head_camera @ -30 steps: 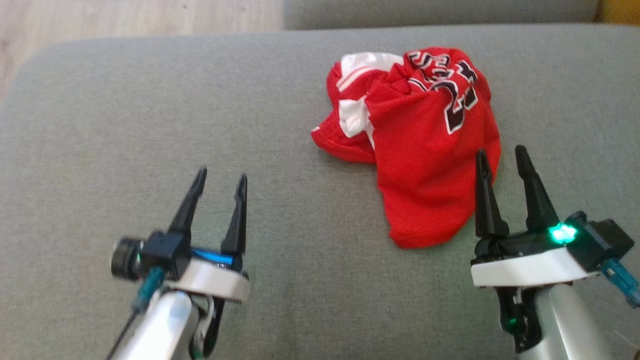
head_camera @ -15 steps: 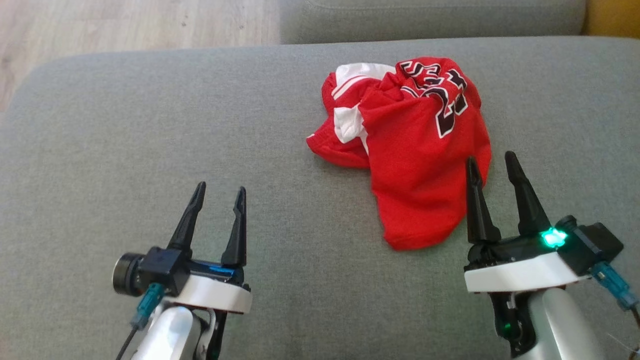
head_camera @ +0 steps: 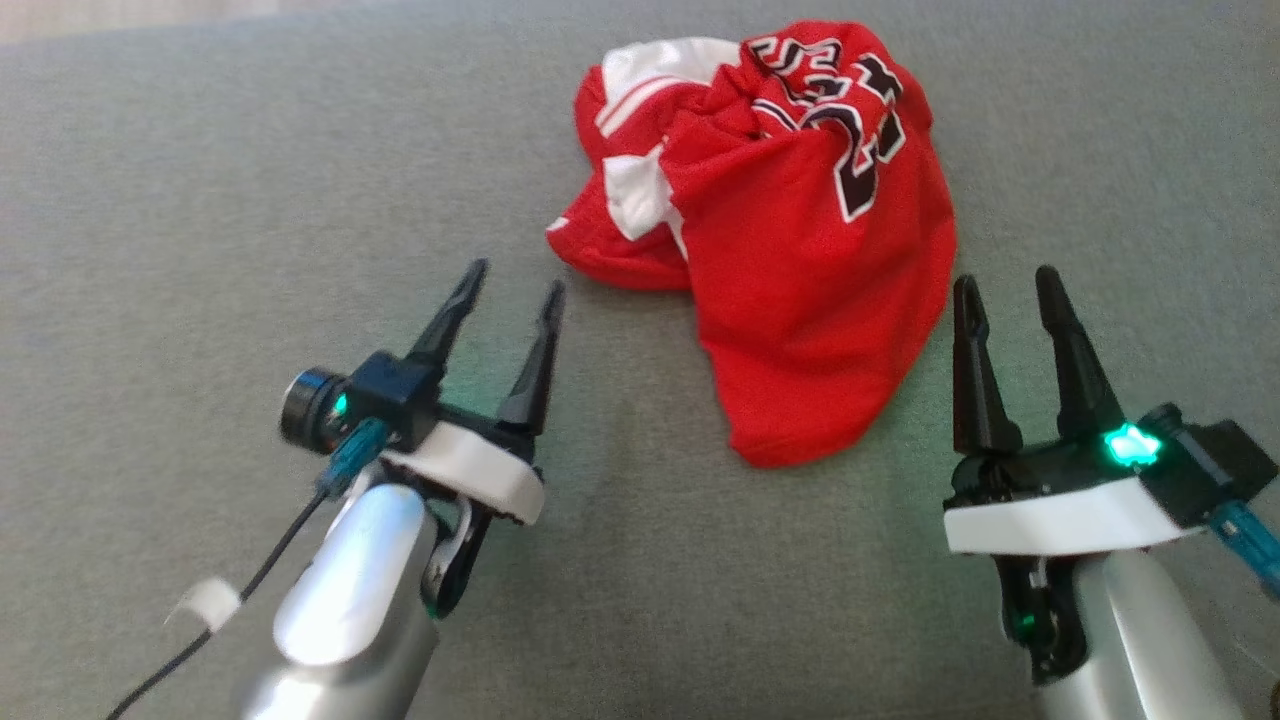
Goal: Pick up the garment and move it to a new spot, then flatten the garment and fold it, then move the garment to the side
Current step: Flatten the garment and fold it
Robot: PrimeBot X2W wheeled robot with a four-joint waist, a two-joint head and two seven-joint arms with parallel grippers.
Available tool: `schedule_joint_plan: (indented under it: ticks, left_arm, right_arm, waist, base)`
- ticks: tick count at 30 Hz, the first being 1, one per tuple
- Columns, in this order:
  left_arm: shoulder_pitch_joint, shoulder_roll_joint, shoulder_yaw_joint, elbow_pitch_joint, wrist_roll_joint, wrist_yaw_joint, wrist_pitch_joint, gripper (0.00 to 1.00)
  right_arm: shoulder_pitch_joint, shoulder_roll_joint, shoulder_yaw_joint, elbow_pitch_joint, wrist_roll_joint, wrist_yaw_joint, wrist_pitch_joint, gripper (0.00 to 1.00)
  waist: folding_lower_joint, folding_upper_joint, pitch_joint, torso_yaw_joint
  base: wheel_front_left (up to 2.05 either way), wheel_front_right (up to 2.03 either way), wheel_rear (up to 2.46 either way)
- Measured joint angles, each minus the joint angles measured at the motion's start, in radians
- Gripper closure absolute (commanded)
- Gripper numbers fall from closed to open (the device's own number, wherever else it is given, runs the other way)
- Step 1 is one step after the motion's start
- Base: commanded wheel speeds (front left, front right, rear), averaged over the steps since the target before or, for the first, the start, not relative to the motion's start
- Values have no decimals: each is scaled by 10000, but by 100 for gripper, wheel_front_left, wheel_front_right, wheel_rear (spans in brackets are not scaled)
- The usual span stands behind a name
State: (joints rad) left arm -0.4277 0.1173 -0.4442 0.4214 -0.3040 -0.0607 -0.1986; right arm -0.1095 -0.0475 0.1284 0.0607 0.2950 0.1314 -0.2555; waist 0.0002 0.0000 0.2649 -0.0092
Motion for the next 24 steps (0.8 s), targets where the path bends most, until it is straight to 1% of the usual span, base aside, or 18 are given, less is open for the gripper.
schedule_joint_plan:
  ticks: [5,8,14,16,19,20,21,24]
  left_arm:
    - [-933,-267,-393,1057,-35,-249,546,0]
    - [-1587,-330,-460,1751,-2,-276,669,0]
    - [-2829,-330,-470,3233,324,40,752,0]
    - [-2988,-334,-516,3526,320,-35,750,0]
    - [-3150,-343,-704,3862,305,-270,754,0]
    - [-3202,-347,-748,3940,291,-299,754,61]
    - [-3256,-351,-775,4025,224,-372,752,100]
    - [-3265,-410,-725,4165,6,-414,374,100]
  right_arm:
    - [-342,0,-8,-127,0,0,0,0]
    - [-481,0,12,-161,-2,0,0,0]
    - [-517,0,17,-242,29,0,0,0]
    - [-553,0,4,-274,33,0,0,0]
    - [-662,0,4,-291,44,0,0,0]
    - [-677,0,2,-299,44,0,0,0]
    - [-676,0,2,-299,44,0,0,0]
    - [-671,0,-13,-267,46,0,0,0]
  waist:
    - [0,0,487,-392]
    - [0,0,743,-606]
    - [0,0,1219,-986]
    - [-1,0,1309,-1049]
    - [-2,0,1379,-1104]
    - [-2,0,1382,-1107]
    - [-2,0,1373,-1099]
    - [-1,0,1258,-1044]
  base:
    - [0,0,0]
    - [0,0,0]
    - [0,0,0]
    - [0,0,0]
    - [0,0,0]
    - [0,0,0]
    - [0,0,0]
    - [0,0,0]
